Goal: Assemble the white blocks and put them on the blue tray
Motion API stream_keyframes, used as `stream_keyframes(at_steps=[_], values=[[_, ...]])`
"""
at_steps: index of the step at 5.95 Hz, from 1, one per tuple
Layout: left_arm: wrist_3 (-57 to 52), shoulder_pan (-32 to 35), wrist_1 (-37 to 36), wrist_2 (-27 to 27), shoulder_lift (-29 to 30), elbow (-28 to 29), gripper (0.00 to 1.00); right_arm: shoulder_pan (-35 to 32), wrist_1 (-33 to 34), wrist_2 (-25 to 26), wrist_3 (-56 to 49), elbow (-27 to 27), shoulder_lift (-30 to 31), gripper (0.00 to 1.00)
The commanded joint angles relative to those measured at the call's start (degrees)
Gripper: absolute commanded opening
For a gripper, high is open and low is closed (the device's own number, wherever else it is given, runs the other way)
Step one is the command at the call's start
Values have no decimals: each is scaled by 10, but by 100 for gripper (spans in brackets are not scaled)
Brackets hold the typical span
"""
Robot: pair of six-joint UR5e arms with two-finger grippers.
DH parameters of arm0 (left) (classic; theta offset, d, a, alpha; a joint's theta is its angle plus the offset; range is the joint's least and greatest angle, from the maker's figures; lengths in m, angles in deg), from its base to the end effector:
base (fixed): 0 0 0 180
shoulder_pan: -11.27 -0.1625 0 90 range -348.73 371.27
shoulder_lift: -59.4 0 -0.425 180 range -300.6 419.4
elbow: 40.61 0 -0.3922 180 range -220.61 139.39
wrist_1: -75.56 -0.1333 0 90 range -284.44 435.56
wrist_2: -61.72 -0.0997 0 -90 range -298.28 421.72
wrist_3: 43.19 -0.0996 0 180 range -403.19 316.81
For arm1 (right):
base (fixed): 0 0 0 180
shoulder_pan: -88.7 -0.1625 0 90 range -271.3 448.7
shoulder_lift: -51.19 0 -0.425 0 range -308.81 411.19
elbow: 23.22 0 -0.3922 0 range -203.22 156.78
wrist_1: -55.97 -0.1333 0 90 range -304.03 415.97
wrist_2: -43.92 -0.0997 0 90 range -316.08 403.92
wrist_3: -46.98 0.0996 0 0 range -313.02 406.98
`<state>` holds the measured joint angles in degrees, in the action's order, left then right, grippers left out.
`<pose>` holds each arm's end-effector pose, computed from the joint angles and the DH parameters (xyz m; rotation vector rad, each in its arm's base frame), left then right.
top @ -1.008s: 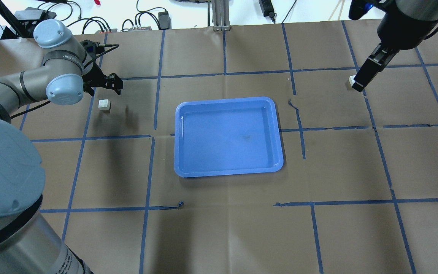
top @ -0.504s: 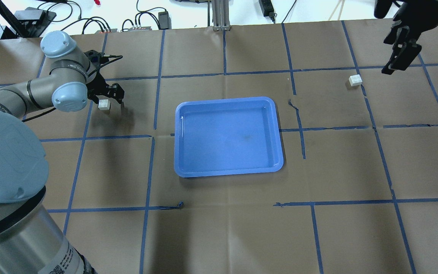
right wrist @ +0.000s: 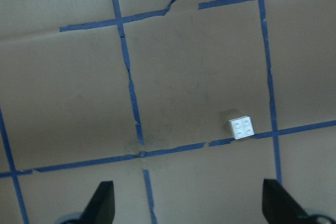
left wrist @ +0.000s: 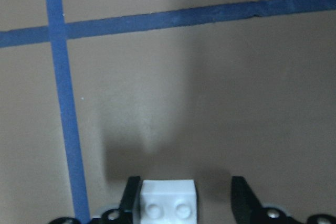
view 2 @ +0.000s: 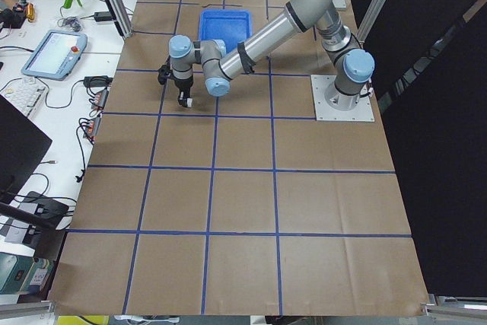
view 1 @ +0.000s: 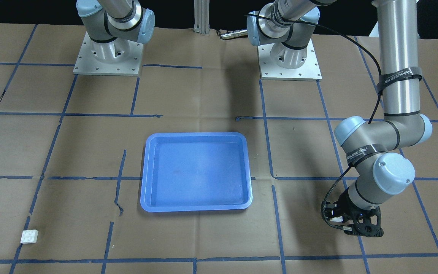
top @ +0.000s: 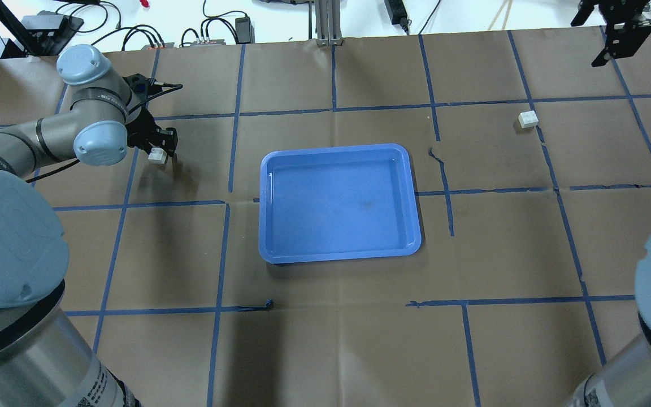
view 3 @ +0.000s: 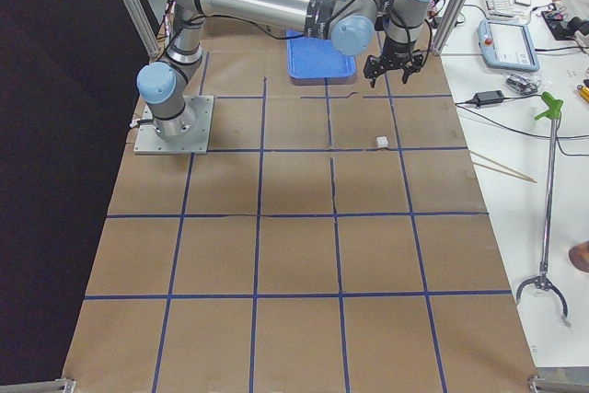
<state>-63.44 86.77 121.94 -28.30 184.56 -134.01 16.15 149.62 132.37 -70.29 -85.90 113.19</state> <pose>0.0361 -0.6719 0.1751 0.1561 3.1082 -0.1311 -0.0791 -0.7052 0.4388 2.3749 -1.9977 0.0697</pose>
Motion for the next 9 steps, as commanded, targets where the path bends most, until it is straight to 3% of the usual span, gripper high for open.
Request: stream_keyframes(at_steps=[1,2,4,6,9], values=[[-25,-7,8,1,-3,0,23,23,-5,-29,-37,62,-66,100],[-24,-7,30,1,-16,3,16,42,-3,-78,-60,64,-94,100],[-95,54,52,7,-56,-4,16,73,-3,-181,-92,63,-154,100],[-233,142,50,6,-69,-3,17,79,-4,-236,-92,59,-199,100],[-298,284,64,-8,-75,-12,17,94,-1,-263,-92,22,-228,100]])
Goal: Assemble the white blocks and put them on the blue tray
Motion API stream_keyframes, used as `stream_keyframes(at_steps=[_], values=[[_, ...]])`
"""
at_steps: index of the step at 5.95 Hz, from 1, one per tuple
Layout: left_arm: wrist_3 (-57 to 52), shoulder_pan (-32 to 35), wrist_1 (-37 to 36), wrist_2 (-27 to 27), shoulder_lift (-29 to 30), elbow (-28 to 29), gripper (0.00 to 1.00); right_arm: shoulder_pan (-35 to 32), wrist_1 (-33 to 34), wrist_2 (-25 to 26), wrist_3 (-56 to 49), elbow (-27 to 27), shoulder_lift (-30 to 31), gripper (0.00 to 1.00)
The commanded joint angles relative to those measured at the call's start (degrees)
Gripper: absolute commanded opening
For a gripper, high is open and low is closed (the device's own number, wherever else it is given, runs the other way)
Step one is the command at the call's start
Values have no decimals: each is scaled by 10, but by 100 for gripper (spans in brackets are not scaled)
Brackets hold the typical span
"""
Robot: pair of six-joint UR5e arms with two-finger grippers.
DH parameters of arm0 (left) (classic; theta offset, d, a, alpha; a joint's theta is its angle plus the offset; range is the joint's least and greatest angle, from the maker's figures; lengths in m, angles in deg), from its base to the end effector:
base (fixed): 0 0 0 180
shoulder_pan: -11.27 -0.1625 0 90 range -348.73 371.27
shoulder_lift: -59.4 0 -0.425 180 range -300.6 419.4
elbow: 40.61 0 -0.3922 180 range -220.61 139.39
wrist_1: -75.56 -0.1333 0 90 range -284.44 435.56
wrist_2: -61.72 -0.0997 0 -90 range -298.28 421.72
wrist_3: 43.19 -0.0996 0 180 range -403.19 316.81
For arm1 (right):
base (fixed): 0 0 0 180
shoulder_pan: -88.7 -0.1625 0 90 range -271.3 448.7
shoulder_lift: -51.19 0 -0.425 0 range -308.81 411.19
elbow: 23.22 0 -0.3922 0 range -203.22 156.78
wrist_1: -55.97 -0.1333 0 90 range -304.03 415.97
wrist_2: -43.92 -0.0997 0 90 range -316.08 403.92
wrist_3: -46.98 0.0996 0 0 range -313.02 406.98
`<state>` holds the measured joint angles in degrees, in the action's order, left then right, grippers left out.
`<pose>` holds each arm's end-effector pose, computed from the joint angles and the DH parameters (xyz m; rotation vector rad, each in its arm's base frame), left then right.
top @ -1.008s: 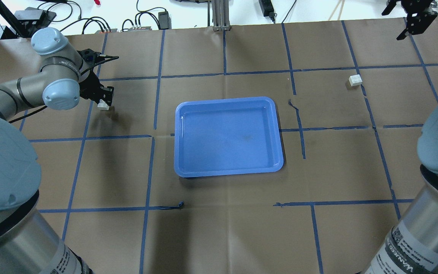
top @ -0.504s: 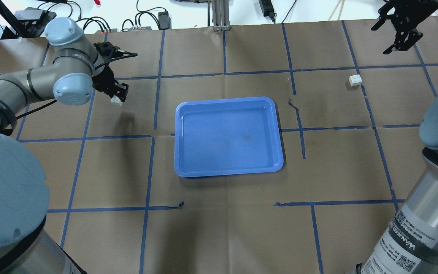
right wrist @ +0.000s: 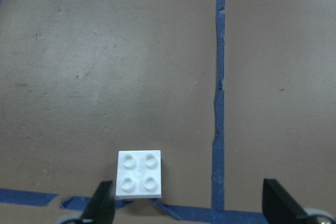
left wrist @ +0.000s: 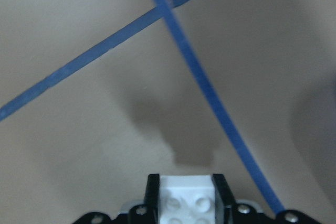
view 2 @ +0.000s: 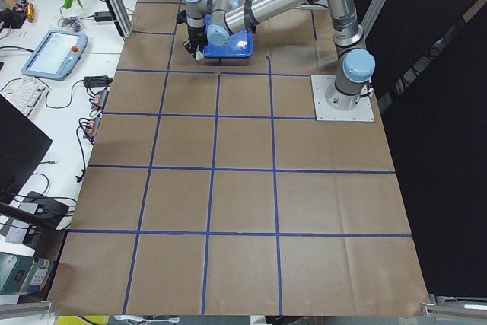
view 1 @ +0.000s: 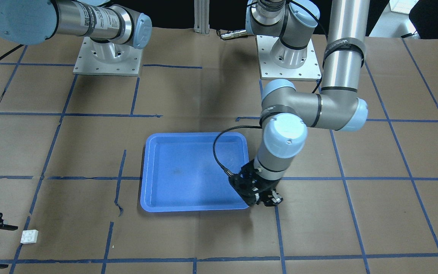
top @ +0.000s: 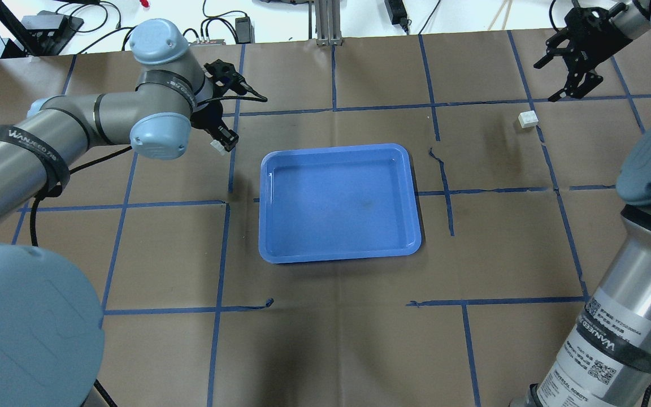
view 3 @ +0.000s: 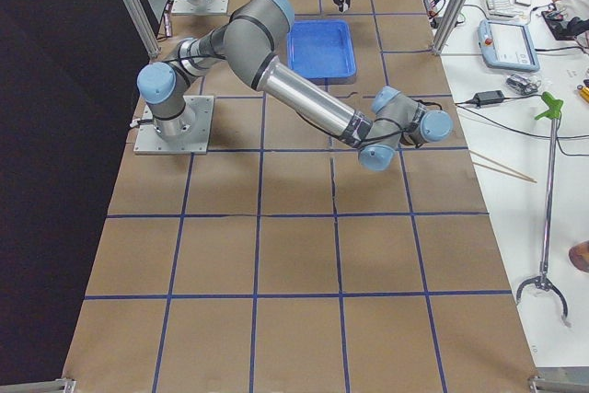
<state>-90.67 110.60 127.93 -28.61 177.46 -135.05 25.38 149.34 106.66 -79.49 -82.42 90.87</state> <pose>-0.2345 -0.6089 0.2365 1.4763 2.7307 -0.1285 -0.1849 -0.7665 0.1900 -2.0118 1.8162 -0.5496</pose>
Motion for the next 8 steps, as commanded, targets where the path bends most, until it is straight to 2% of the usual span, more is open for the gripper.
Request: stream_keyframes(at_steps=[1,4,5,6,7,8], values=[[-115,89,5,-6,-11,-13,17,2,3,-6,0,-28,-5,100],[-163,131,-5,-13,17,-48,17,2,-4,0,-1,-36,-1,100],[-190,133,-16,9,20,-53,17,2,-6,1,-1,-36,-1,100],[-204,133,-18,29,19,-54,30,2,-5,2,-1,-36,0,89],[-201,132,-20,27,23,-58,98,2,-2,3,-1,-36,0,70],[-202,132,-21,21,23,-71,100,2,1,3,-1,-36,0,63]])
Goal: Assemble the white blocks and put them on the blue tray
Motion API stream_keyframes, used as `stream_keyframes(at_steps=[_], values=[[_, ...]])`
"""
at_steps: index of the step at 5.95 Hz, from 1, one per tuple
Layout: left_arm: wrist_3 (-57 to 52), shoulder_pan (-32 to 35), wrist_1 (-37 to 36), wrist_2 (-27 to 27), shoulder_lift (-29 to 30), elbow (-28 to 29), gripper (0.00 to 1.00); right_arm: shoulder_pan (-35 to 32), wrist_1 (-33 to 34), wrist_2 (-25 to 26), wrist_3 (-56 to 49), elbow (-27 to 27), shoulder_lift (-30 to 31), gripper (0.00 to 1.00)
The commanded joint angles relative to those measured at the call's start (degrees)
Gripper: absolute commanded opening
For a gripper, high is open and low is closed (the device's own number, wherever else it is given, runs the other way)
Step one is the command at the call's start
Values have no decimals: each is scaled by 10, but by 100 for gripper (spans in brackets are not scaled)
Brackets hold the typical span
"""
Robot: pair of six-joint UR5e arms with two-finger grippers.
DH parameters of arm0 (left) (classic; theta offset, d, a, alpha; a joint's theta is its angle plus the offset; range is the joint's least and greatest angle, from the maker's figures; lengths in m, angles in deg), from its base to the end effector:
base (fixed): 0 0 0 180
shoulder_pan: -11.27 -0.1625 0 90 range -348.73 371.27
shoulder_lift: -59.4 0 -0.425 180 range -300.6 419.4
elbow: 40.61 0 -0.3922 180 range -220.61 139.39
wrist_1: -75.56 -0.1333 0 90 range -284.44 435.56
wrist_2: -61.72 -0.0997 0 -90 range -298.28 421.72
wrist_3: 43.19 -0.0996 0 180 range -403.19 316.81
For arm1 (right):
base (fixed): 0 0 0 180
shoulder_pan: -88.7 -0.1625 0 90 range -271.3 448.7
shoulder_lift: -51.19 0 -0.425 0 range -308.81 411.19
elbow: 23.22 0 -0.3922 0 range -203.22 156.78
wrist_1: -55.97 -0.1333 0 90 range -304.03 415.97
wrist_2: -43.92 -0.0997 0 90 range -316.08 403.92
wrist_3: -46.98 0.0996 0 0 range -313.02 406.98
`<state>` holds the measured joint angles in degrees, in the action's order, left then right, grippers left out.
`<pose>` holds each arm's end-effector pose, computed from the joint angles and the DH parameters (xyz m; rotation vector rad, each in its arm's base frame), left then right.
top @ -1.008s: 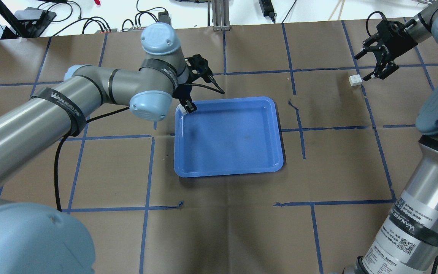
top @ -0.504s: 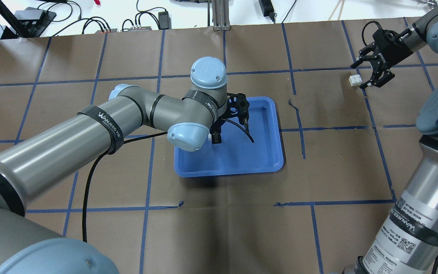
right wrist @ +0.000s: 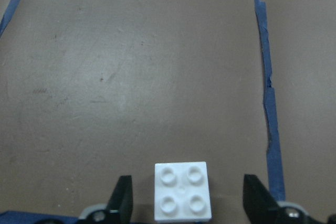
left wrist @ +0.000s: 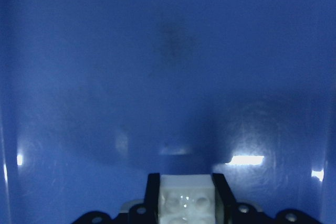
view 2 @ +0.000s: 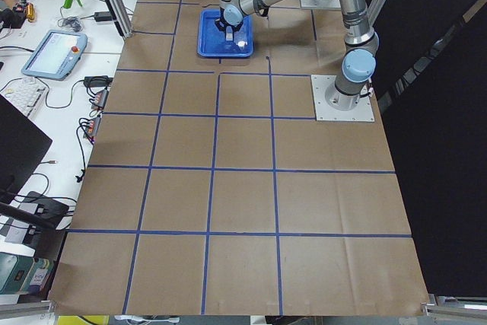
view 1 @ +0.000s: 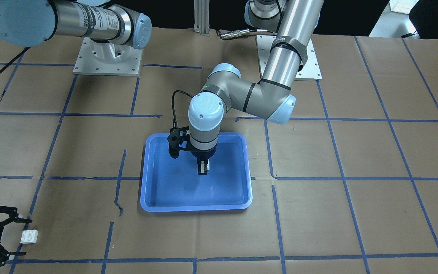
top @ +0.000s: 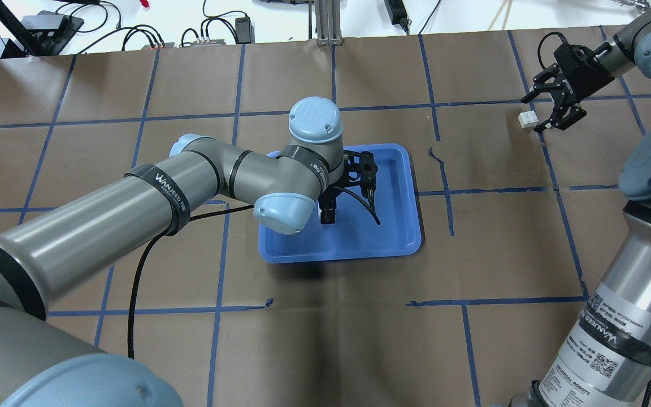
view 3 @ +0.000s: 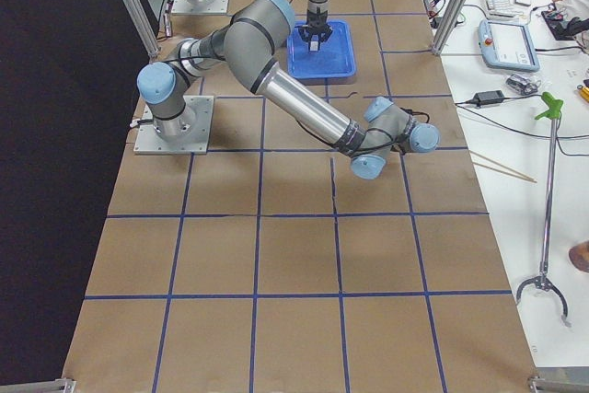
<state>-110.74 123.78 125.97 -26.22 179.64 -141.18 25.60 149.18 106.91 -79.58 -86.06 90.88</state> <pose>-0.3594 -0.5097 0.1717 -2.1929 -2.1915 -0.0091 -0.1806 -0.7506 0.1623 -1.9553 1.7972 -0.5132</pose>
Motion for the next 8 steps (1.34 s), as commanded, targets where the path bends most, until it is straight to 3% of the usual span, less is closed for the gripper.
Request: stream_keyframes(at_steps=[1,3,5,6,8], values=[[-1,1,0,-2,-10,-9,100,0,5,0,0,0,0,56],[-1,1,20,-4,-52,0,100,0,7,0,0,1,1,37],[41,-8,319,-4,-226,92,100,0,8,0,1,4,3,26],[54,-23,345,-6,-262,105,100,0,5,-1,6,9,7,25],[247,-93,366,-7,-322,100,100,-6,-28,-7,16,3,52,25]])
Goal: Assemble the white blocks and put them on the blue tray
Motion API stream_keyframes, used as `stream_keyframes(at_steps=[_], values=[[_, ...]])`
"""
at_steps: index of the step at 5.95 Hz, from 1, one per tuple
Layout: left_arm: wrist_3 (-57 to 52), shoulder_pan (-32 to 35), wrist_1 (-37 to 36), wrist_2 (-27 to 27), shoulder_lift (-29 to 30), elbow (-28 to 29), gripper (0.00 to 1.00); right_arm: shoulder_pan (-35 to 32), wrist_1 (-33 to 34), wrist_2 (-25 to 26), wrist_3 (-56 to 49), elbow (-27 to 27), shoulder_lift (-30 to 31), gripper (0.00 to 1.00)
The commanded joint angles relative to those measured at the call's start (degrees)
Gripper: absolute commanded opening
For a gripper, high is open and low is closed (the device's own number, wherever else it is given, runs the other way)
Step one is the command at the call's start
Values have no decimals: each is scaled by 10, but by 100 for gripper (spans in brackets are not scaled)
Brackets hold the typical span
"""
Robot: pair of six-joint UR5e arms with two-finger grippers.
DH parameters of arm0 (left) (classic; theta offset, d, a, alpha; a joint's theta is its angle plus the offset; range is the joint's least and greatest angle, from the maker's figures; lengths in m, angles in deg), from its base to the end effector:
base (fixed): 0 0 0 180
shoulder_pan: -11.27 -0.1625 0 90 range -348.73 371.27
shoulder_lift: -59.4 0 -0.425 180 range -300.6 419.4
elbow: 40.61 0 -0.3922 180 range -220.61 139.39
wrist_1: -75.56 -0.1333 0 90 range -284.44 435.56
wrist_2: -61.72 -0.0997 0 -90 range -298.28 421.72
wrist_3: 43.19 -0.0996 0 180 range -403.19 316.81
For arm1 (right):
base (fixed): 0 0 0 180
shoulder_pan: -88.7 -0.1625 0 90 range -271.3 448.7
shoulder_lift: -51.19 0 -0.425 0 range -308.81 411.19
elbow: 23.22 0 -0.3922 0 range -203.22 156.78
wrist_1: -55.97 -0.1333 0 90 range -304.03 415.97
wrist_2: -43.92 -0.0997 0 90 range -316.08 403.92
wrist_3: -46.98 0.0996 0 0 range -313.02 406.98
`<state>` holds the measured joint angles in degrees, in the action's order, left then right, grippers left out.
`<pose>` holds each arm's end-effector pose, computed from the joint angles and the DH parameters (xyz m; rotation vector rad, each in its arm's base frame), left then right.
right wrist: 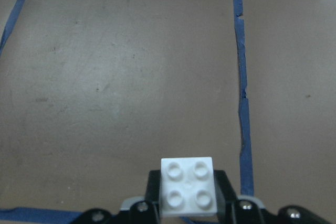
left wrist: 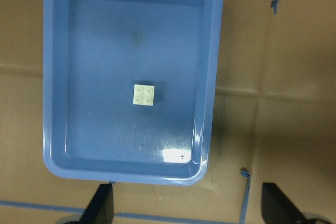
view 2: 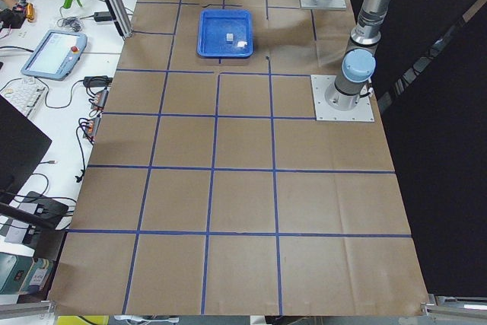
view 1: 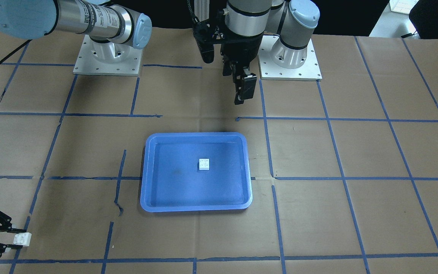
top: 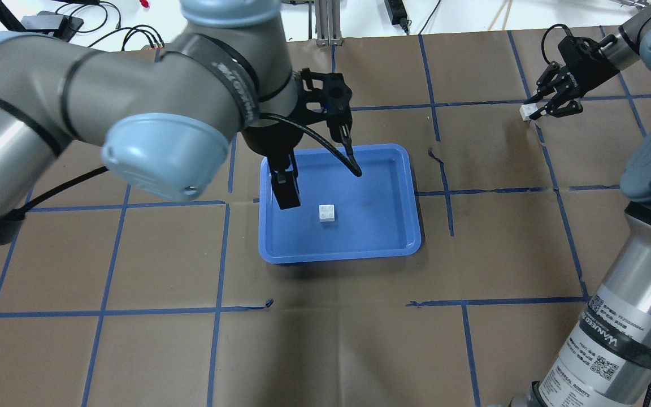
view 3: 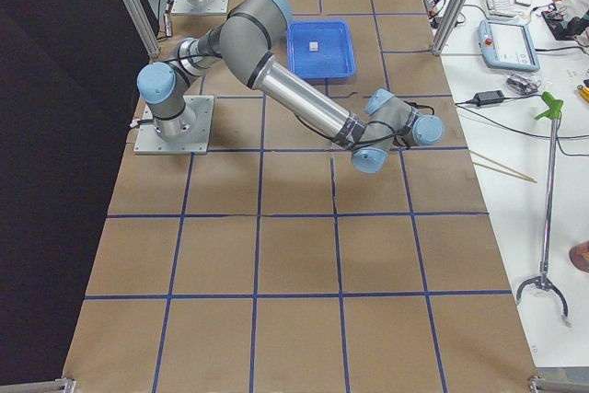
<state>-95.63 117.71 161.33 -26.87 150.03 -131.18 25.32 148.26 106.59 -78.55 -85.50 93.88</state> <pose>-0.2722 -0.4427 0.4851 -1.7728 -2.5835 0.0907 -0.1763 -0.7514 0.2050 -1.9781 1.8230 -0.5359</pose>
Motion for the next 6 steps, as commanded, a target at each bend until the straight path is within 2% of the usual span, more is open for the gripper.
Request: stream_keyframes(at_steps=[1,2,3,4,5,6], values=[[207,-85,5,-36,-27,0,100,-10,-54,-13,5,-7,41,25],[338,-127,5,-61,-28,0,100,-20,-82,-34,5,-27,68,25],[408,-156,6,-55,-20,19,100,-31,-84,-40,5,-82,105,25],[446,-163,15,-57,-25,18,100,-43,-78,-69,6,-157,154,26],[497,-164,34,-59,-20,25,100,-51,-56,-94,23,-228,203,26],[548,-162,47,-55,-15,39,100,-65,2,-103,60,-292,239,26]])
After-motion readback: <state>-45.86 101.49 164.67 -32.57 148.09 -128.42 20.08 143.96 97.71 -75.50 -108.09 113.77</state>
